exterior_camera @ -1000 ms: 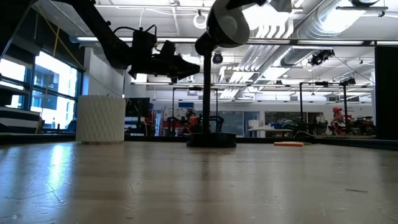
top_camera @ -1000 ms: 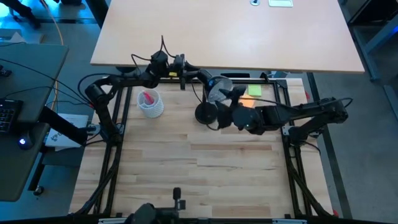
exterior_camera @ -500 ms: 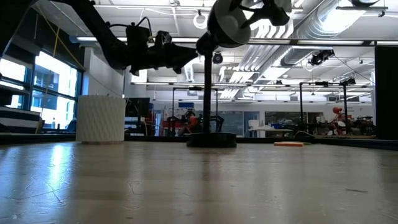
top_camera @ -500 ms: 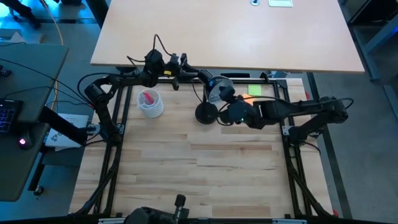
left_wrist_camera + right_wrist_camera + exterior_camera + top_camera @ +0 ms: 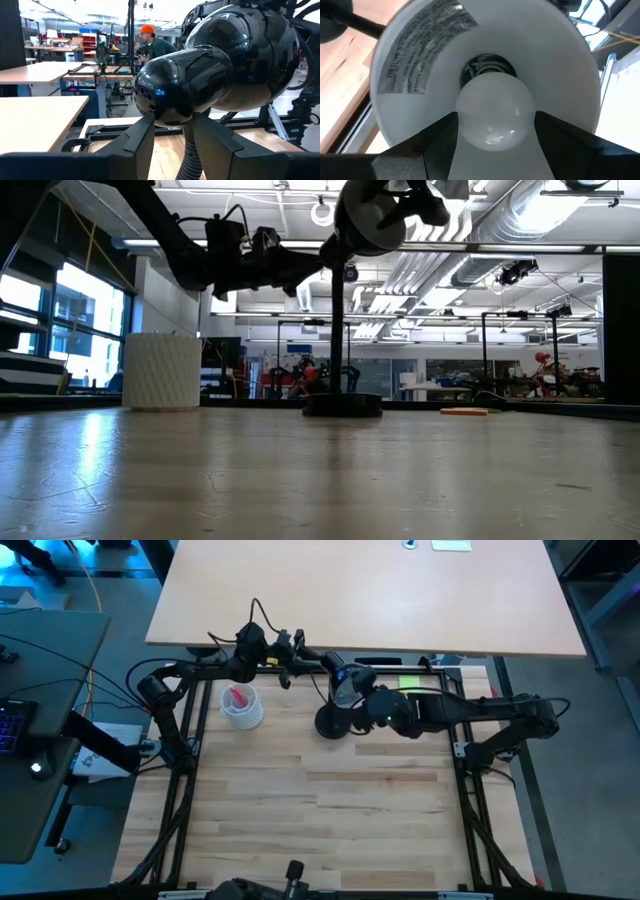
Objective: Screw lightbulb
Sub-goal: Insert the light bulb into the desk lamp
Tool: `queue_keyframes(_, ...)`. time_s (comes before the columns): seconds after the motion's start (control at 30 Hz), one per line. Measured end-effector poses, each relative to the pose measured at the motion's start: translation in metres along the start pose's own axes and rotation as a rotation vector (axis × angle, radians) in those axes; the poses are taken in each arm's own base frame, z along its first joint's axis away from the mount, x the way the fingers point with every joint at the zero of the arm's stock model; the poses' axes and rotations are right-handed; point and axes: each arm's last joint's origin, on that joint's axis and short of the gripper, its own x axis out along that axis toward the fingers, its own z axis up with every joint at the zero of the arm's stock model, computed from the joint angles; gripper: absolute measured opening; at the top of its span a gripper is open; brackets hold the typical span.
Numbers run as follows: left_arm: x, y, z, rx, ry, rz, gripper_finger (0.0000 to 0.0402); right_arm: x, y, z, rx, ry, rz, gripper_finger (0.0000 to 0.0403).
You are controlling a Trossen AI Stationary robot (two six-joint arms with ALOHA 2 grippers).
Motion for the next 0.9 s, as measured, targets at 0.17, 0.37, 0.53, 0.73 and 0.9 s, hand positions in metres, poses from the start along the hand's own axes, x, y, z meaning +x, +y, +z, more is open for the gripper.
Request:
queue_keyframes(0.17,0.0025,-0.0016,-0.0005,-0.003,-0.001,-0.001,0.0129,0.0042,-0.0009,-0.0033,0.099,-0.005,0.004,0.0259)
queue_keyframes(0.37,0.005,-0.0034,-0.0011,-0.012,-0.001,-0.005,0.0129,0.0071,-0.002,-0.0046,0.293,-0.056,0.018,0.0259)
queue_keyframes(0.53,0.0056,-0.0041,-0.0009,-0.051,-0.001,-0.013,0.0129,0.0074,-0.004,-0.0046,0.52,-0.047,0.004,0.0259)
queue_keyframes(0.73,0.0063,-0.0051,-0.0008,-0.048,-0.003,-0.027,0.0129,0.0076,-0.0049,-0.0048,0.815,-0.041,0.0,0.0259)
queue_keyframes(0.9,0.0079,-0.0071,-0.0005,-0.041,-0.003,-0.054,0.0128,0.0083,-0.0051,-0.0049,1.16,-0.039,0.003,0.0258)
